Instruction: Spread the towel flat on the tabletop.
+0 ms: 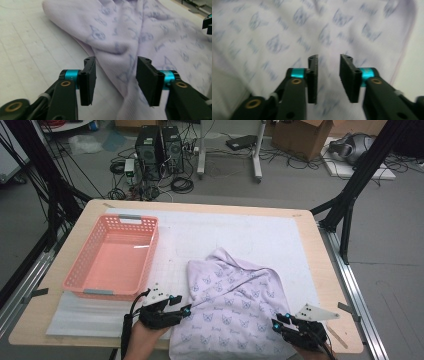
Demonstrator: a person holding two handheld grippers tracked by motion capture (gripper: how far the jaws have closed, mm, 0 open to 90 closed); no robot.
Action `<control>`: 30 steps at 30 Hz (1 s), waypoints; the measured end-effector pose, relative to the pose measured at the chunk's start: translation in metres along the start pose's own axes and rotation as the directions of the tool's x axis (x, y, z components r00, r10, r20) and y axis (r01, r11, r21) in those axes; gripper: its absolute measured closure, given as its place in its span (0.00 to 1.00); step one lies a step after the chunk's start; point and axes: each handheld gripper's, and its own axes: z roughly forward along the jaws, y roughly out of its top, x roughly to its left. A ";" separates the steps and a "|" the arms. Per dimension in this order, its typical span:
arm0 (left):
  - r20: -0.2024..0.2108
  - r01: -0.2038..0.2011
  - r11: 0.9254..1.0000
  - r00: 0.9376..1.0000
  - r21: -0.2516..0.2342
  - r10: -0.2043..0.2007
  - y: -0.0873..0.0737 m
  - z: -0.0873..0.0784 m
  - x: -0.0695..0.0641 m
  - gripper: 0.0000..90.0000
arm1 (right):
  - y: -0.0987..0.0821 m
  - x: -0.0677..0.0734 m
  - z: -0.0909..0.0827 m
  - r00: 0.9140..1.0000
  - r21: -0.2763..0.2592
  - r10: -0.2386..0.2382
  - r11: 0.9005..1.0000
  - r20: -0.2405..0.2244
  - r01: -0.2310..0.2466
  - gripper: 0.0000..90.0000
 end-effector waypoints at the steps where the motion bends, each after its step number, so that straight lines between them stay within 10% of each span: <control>1: 0.000 0.000 1.000 1.000 0.000 0.000 0.000 0.000 0.000 0.54 | 0.000 0.000 0.000 1.000 0.000 0.000 1.000 0.000 0.000 0.74; 6: 0.003 0.029 1.000 1.000 0.006 -0.029 0.008 0.015 0.011 0.50 | 0.024 -0.005 0.031 0.994 -0.005 -0.038 0.999 0.102 0.039 0.60; 10: 0.008 0.036 0.999 0.999 0.017 -0.036 0.008 0.022 0.011 0.50 | 0.026 -0.010 0.050 0.993 0.059 -0.044 0.998 0.106 0.038 0.70; 13: 0.013 0.024 1.000 1.000 0.020 -0.024 0.007 0.022 0.011 0.50 | 0.022 -0.012 0.045 0.996 0.056 -0.050 0.997 0.069 0.046 0.96; 18: 0.007 0.014 1.000 1.000 0.003 -0.014 0.007 0.019 0.013 0.50 | 0.012 -0.014 0.027 0.999 0.086 -0.025 0.996 0.029 0.023 0.98; 25: -0.002 0.035 0.999 0.999 -0.006 -0.035 0.007 0.017 0.020 0.50 | -0.015 -0.008 -0.008 1.000 0.112 -0.016 0.994 0.016 0.014 0.97; 30: 0.002 0.045 0.999 0.999 -0.008 -0.045 0.009 0.019 0.023 0.50 | 0.002 -0.011 -0.009 1.000 0.017 0.002 1.000 0.027 -0.003 0.73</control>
